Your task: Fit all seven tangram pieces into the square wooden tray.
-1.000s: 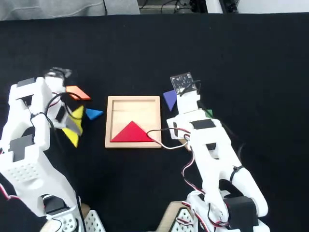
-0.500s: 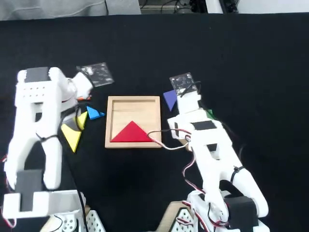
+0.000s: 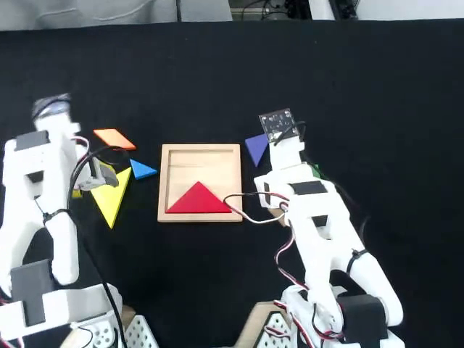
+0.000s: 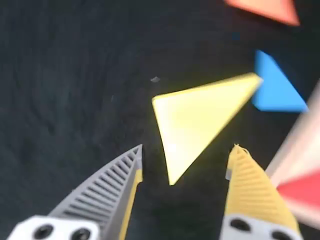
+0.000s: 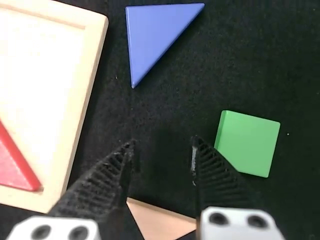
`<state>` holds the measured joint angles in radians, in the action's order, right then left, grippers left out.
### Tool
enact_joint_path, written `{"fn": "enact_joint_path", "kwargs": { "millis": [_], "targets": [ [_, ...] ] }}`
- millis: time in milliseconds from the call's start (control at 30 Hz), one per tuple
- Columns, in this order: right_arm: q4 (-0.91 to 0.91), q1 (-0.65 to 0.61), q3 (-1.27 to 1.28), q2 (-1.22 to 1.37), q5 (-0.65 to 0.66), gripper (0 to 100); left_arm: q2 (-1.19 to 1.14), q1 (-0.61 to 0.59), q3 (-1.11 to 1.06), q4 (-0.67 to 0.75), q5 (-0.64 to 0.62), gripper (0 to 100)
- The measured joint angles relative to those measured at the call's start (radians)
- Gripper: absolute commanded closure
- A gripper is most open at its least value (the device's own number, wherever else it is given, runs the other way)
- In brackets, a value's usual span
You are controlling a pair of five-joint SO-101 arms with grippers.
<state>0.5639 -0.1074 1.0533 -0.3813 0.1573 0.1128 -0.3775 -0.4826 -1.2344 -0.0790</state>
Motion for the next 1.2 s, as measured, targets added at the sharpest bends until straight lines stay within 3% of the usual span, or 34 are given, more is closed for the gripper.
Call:
{"fn": "enact_joint_path", "kwargs": {
  "millis": [67, 233, 300, 500, 633, 833, 1033, 1200],
  "targets": [
    [0.0, 0.0, 0.0, 0.0, 0.0, 83.2, 0.0, -0.006, -0.064, 0.046, -0.13, 72],
    [0.0, 0.0, 0.0, 0.0, 0.0, 83.2, 0.0, 0.025, -0.195, 0.089, -0.183, 73],
    [0.0, 0.0, 0.0, 0.0, 0.0, 83.2, 0.0, 0.072, -0.218, 0.089, -0.147, 73],
    [0.0, 0.0, 0.0, 0.0, 0.0, 83.2, 0.0, 0.29, -0.275, 0.103, 0.155, 73],
    [0.0, 0.0, 0.0, 0.0, 0.0, 83.2, 0.0, 0.361, -0.275, 0.101, 0.199, 73],
    [0.0, 0.0, 0.0, 0.0, 0.0, 83.2, 0.0, 0.347, -0.288, 0.123, 0.207, 73],
    [0.0, 0.0, 0.0, 0.0, 0.0, 83.2, -0.012, 0.201, -0.316, 0.261, 0.21, 73],
    [0.0, 0.0, 0.0, 0.0, 0.0, 83.2, -0.06, 0.12, -0.296, 0.272, 0.216, 73]
  ]
}}
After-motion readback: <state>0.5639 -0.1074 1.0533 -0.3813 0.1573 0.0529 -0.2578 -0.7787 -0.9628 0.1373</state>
